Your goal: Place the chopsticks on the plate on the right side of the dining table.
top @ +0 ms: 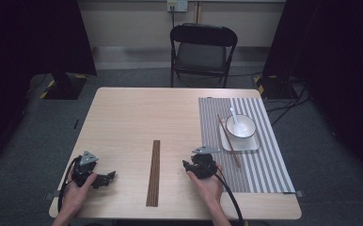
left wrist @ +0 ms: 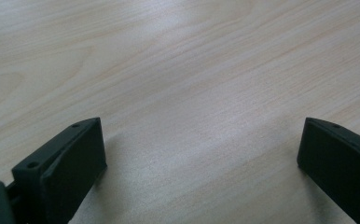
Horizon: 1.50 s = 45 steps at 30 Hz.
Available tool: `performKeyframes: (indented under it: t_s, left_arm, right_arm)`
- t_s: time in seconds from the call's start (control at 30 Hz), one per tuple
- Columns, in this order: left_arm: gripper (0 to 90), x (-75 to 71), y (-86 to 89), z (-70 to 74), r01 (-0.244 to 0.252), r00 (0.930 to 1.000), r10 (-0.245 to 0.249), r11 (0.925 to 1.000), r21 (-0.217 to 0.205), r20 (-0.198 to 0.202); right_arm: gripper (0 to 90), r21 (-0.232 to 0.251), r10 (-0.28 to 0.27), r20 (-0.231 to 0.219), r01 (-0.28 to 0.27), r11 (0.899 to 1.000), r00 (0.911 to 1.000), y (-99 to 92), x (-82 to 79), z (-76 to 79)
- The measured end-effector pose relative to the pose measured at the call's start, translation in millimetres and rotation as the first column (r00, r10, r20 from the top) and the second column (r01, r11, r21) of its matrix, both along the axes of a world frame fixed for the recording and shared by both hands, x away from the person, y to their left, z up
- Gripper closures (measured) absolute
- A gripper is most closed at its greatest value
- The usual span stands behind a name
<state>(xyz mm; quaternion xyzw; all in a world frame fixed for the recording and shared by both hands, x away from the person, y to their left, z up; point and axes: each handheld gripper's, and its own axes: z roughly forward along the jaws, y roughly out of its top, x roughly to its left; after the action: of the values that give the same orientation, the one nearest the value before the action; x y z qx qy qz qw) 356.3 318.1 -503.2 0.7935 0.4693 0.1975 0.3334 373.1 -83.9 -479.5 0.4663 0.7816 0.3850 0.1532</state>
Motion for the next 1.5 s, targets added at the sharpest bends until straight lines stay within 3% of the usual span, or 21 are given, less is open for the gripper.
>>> performKeyframes:
  t_s: [0.43,0.73,1.0,1.23,1.5]
  left_arm:
    - [0.4,-0.2,-0.3,-0.1,-0.003,1.0000,0.003,1.0000,-0.004,0.001]
    - [0.4,-0.1,-0.1,0.0,-0.002,1.0000,0.002,1.0000,0.000,0.000]
    - [0.4,-0.1,-0.1,0.0,-0.001,1.0000,0.001,1.0000,0.000,0.000]
    - [0.4,-0.1,-0.1,0.0,-0.002,1.0000,0.002,1.0000,0.000,0.000]
    - [0.4,-0.1,-0.1,0.0,-0.001,1.0000,0.001,1.0000,0.000,0.000]
  right_arm:
    - [37.8,0.024,0.087,-0.023,-0.086,0.996,0.9960,39.4,-10.5,-8.5]
    - [31.3,0.029,0.139,-0.012,-0.139,0.990,0.9902,59.8,-16.1,-11.0]
    - [32.2,-0.002,0.173,-0.010,-0.173,0.985,0.9848,74.3,-18.0,-12.4]
    - [33.7,-0.031,0.167,-0.020,-0.167,0.985,0.9858,75.8,-18.7,-14.6]
    - [36.4,-0.026,0.160,-0.025,-0.161,0.987,0.9868,75.3,-19.3,-14.2]
